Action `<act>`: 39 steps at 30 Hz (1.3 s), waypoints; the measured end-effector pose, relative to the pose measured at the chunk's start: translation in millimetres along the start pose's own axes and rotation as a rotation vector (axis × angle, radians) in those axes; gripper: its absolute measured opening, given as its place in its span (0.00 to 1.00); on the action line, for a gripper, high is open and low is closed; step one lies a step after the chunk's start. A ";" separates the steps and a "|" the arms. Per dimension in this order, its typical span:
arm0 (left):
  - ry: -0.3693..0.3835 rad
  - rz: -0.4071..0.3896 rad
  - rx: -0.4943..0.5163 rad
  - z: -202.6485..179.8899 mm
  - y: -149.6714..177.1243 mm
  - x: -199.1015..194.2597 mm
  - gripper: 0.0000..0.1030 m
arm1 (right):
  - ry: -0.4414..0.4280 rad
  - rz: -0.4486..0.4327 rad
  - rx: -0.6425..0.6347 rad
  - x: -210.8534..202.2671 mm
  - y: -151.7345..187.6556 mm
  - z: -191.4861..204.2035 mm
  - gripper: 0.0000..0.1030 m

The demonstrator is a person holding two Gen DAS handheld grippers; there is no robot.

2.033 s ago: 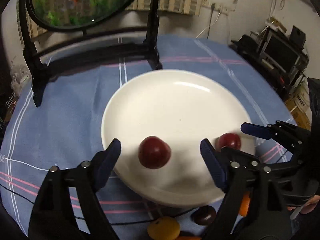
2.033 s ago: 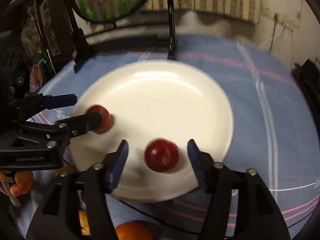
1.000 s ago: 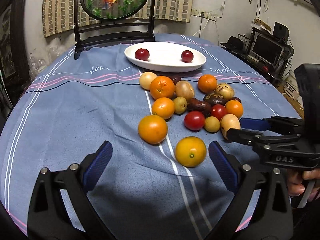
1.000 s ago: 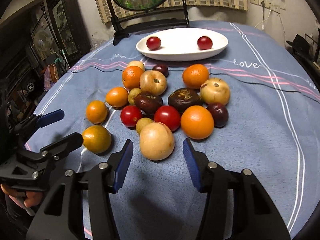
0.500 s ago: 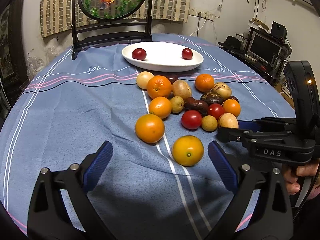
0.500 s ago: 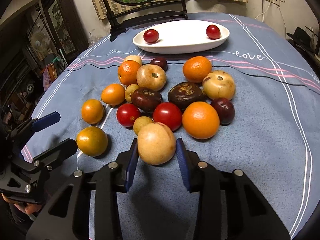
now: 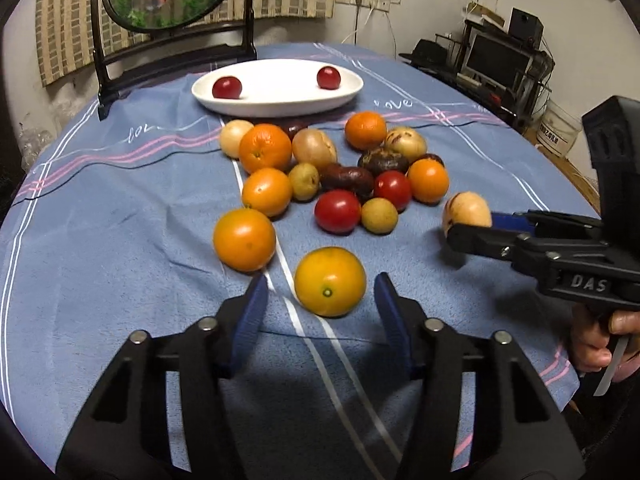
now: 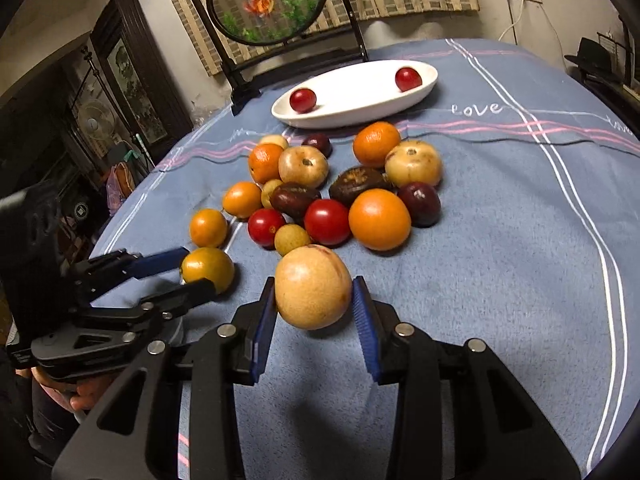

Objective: Organize fruits
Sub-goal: 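Grasp a tan round fruit with the right tool while the left tool grasps a yellow orange, then carry the tan fruit and yellow orange to the white plate and release both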

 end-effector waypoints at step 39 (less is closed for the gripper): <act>0.070 -0.022 -0.016 30.0 -123.9 -2.2 0.38 | -0.047 -0.151 -0.075 -39.1 -120.7 5.4 0.37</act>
Point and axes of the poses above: each gripper's, at about its wrist camera, not at the fingertips, and x roughly the way its jaws point, z to its left, y to its underside, the point moved 8 cm from there along x, roughly the way its jaws point, and after that the axes turned 11 degrees about -y, right-handed, at the moved point
